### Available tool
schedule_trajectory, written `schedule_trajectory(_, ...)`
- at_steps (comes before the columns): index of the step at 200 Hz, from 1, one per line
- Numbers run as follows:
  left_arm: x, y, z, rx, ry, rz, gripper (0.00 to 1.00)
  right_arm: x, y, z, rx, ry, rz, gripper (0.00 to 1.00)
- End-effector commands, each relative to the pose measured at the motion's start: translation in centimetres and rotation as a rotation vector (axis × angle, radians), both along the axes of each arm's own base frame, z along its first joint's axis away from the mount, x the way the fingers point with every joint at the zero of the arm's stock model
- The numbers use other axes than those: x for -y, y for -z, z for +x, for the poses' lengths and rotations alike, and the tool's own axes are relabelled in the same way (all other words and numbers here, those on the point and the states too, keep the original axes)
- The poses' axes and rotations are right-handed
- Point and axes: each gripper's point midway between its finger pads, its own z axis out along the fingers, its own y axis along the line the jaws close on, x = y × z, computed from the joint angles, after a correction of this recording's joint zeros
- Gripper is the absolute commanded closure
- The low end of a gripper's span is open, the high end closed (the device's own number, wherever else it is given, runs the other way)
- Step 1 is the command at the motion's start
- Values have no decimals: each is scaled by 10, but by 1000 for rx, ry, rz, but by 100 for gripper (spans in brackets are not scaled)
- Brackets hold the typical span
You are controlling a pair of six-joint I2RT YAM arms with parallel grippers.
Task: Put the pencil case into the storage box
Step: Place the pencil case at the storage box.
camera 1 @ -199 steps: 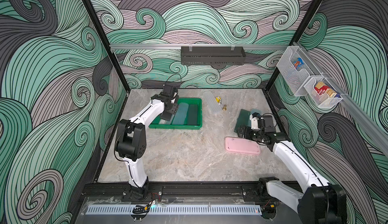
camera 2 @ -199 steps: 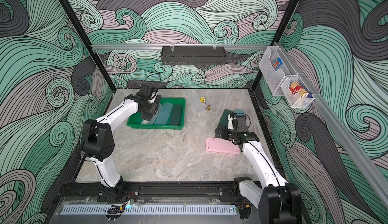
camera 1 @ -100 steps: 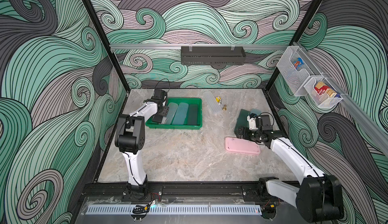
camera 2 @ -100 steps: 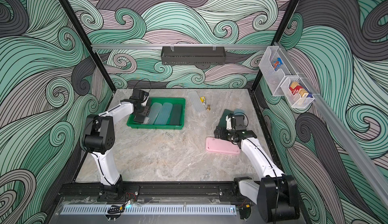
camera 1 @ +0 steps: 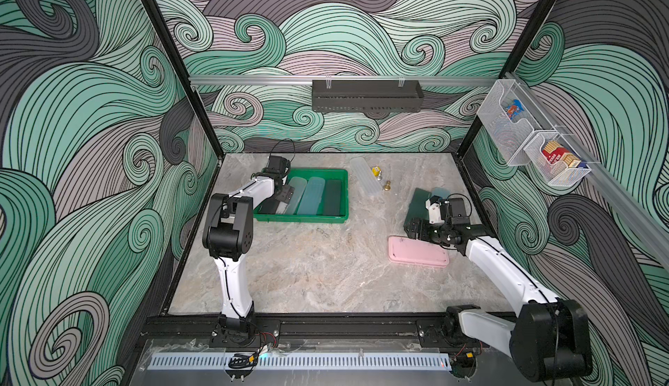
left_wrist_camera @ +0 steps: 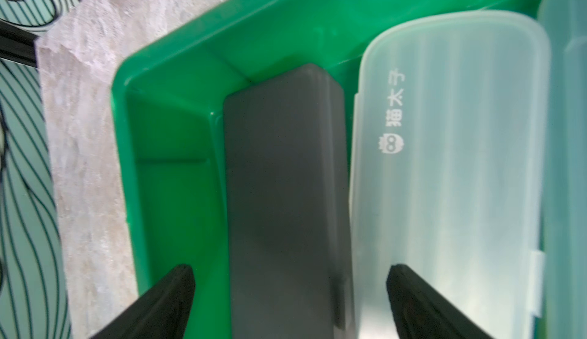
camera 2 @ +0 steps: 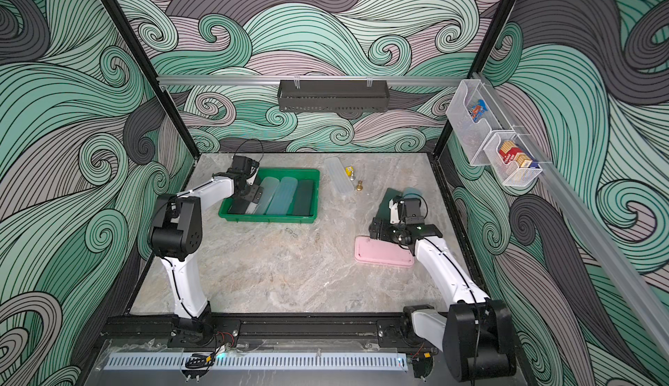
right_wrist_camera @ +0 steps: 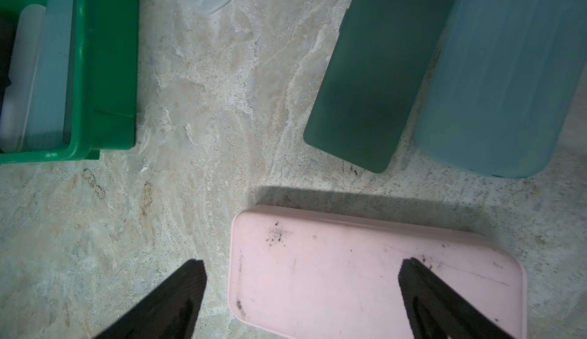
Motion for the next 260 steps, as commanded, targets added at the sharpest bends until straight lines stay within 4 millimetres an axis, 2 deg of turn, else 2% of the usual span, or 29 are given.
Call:
schedule_trajectory(1, -9, -4, -5, 11, -39, 28, 1, 1, -10, 5, 40, -5, -5, 1)
schedule_trajectory(47, 15, -29, -11, 73, -34, -11, 4, 1, -13, 4, 53, -2, -4, 1)
schedule_trajectory(63, 24, -39, -15, 91, -31, -76, 15, 2, -12, 4, 49, -1, -5, 1)
schedule_trajectory(67, 26, -42, -16, 97, -33, -89, 20, 2, -12, 4, 48, -2, -6, 1)
schedule_trajectory(76, 28, -47, -17, 108, -50, -118, 36, 2, -12, 4, 46, -1, -5, 1)
schedule_trajectory(80, 29, -50, -18, 110, -53, -133, 40, 2, -11, 4, 46, -1, -6, 1)
schedule_trajectory(106, 37, -56, -20, 118, -70, -205, 41, 2, -12, 4, 47, -1, -7, 1)
schedule_trajectory(128, 37, -47, -19, 103, -88, -214, 41, 2, -11, 4, 45, -1, -6, 1)
schedule_trajectory(190, 15, -4, -16, 28, -158, -187, 49, 2, -8, 5, 35, -6, -13, 1)
schedule_trajectory(260, -4, 12, -23, -62, -229, -200, 55, 1, -9, 4, 41, -10, -9, 1)
